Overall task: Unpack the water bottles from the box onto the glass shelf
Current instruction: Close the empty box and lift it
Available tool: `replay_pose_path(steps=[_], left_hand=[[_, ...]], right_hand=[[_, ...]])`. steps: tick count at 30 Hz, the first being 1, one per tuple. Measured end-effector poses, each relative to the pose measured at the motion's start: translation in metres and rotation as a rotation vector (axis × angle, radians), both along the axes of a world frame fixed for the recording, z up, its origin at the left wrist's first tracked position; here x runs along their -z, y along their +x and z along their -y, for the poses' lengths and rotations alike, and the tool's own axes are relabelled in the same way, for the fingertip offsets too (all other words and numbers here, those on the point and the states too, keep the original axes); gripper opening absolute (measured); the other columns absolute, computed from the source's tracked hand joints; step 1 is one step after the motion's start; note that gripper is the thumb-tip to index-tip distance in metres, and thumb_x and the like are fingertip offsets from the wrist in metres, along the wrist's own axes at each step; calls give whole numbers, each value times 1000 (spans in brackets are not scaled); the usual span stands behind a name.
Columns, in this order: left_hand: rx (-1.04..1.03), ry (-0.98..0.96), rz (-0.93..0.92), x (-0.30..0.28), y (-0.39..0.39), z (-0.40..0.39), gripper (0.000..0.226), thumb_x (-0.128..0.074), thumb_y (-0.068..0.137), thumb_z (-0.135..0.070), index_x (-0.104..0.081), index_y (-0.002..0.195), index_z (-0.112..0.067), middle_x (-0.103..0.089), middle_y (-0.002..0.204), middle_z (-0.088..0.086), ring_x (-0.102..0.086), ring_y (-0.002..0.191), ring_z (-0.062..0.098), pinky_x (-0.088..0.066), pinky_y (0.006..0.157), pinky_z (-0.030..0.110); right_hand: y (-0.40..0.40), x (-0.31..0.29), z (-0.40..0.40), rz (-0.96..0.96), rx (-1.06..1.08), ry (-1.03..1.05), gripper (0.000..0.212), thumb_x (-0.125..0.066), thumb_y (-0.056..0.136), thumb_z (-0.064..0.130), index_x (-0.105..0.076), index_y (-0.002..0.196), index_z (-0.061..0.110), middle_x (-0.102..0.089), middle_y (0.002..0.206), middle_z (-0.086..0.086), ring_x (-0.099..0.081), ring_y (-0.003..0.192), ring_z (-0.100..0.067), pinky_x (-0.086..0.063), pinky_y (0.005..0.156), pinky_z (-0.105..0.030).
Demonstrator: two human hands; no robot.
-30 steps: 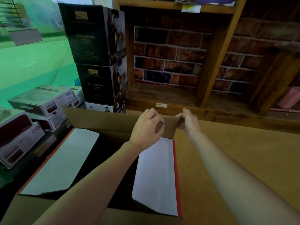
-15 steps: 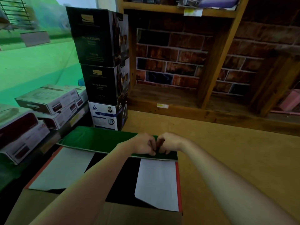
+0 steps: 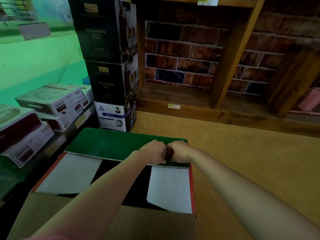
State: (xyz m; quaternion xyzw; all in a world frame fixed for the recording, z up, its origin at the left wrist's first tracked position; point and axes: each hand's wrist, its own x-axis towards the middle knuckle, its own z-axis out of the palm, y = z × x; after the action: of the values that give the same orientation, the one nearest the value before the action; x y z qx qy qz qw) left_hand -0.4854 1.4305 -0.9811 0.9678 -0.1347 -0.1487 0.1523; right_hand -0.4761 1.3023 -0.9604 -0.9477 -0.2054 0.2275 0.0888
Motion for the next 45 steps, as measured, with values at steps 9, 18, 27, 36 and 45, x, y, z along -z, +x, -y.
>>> replay_pose_path(steps=[9, 18, 27, 36, 45], left_hand=[[178, -3, 126, -21, -55, -3, 13, -58, 86, -19, -65, 89, -9, -56, 99, 11, -56, 92, 26, -46, 82, 36], [139, -192, 162, -23, -128, -41, 10, -67, 82, -18, -57, 78, -18, -46, 79, -14, -54, 77, 10, -47, 74, 26], [187, -99, 149, 1, -200, -65, 43, -72, 75, -40, -53, 107, -19, -48, 113, -6, -42, 105, 8, -39, 91, 20], [324, 300, 280, 26, -233, -68, 115, -77, 41, -70, -37, 127, -5, -43, 134, 22, -41, 128, 39, -36, 106, 51], [304, 523, 185, 10, -227, -62, 109, -76, 43, -59, -38, 126, 0, -43, 137, 28, -43, 129, 45, -35, 100, 67]], right_hand=[[-49, -15, 13, 12, -51, 133, 12, -61, 84, 9, -53, 75, 12, -55, 76, -2, -54, 68, -17, -38, 53, -22], [-116, -9, -4, 46, -162, 326, 17, -68, 83, 25, -52, 87, 20, -50, 93, 4, -50, 86, -12, -36, 71, -21], [-185, 26, -14, 161, -337, 228, 52, -63, 81, 51, -35, 112, 20, -33, 116, 3, -26, 100, -8, -25, 85, -23], [-211, 58, -9, 345, -388, 207, 94, -70, 67, 57, -27, 138, 11, -36, 143, -12, -26, 135, -25, -19, 114, -40], [-216, 54, -17, 275, -399, 148, 118, -66, 71, 62, 12, 146, 14, 3, 159, -15, 13, 145, -26, 9, 116, -38]])
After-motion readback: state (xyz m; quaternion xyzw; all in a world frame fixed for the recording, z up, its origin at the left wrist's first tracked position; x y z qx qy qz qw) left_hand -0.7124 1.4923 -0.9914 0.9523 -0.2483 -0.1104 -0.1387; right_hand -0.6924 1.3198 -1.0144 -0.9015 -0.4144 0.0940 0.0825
